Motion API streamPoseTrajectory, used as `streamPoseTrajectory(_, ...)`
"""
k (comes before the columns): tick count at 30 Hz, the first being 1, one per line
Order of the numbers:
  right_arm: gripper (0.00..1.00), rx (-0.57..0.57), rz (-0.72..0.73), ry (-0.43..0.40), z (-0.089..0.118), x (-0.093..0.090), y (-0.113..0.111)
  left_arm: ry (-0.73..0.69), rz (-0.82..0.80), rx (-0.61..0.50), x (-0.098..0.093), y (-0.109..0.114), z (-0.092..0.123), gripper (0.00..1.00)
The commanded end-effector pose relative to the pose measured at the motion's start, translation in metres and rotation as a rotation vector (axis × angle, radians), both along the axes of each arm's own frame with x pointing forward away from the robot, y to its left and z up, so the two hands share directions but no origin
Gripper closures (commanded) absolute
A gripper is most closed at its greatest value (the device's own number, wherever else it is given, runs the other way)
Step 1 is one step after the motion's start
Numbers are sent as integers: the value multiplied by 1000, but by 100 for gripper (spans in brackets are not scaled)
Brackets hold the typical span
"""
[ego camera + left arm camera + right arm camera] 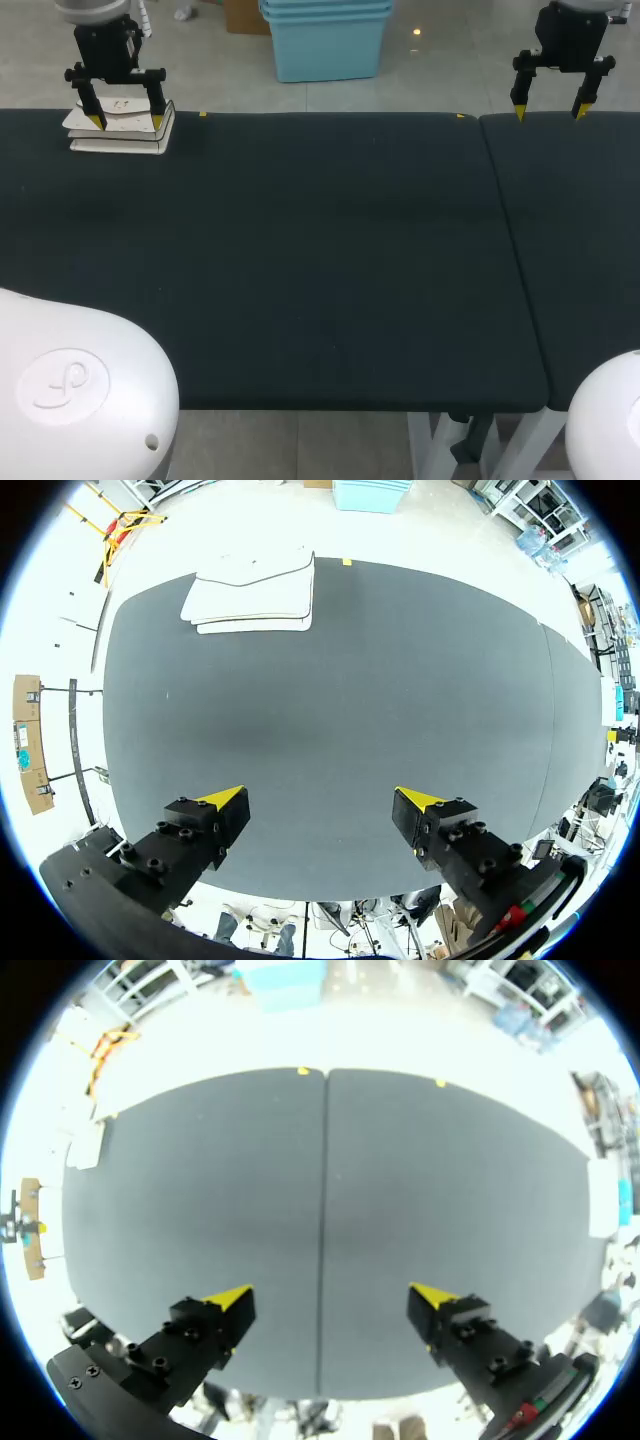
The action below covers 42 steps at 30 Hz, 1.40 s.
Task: Pick up the bag, open it, inspect its contents, close it, and place it on the opposite side
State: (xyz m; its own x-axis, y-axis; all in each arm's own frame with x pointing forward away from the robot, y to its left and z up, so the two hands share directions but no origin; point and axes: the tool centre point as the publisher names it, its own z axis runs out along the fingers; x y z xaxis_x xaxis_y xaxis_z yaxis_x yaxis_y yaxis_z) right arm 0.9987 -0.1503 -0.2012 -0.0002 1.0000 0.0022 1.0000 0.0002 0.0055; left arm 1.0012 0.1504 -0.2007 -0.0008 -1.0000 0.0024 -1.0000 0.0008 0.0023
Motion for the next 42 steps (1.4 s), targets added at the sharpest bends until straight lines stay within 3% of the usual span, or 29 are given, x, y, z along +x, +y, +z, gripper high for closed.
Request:
streamPoseTrajectory(1,0,-1,0,3,1,1,0,0,0,1,0,0,0,0)
streamPoseTrajectory(19,0,-6,26,-7,1,2,3,3,-11,-11,0,2,-1,0)
streamPoseTrajectory(23,0,18,264,-103,3,4,26,15,-47,-94,-2,16,-2,0)
streamPoseTrajectory(30,0,111,696,-312,-11,-17,58,-16,-111,-228,4,61,-5,0)
streamPoseTrajectory(36,0,189,923,-427,-29,-38,67,-43,-153,-356,18,100,-11,0)
streamPoseTrajectory(42,0,257,1094,-528,-38,-53,69,-62,-168,-390,26,126,-18,0)
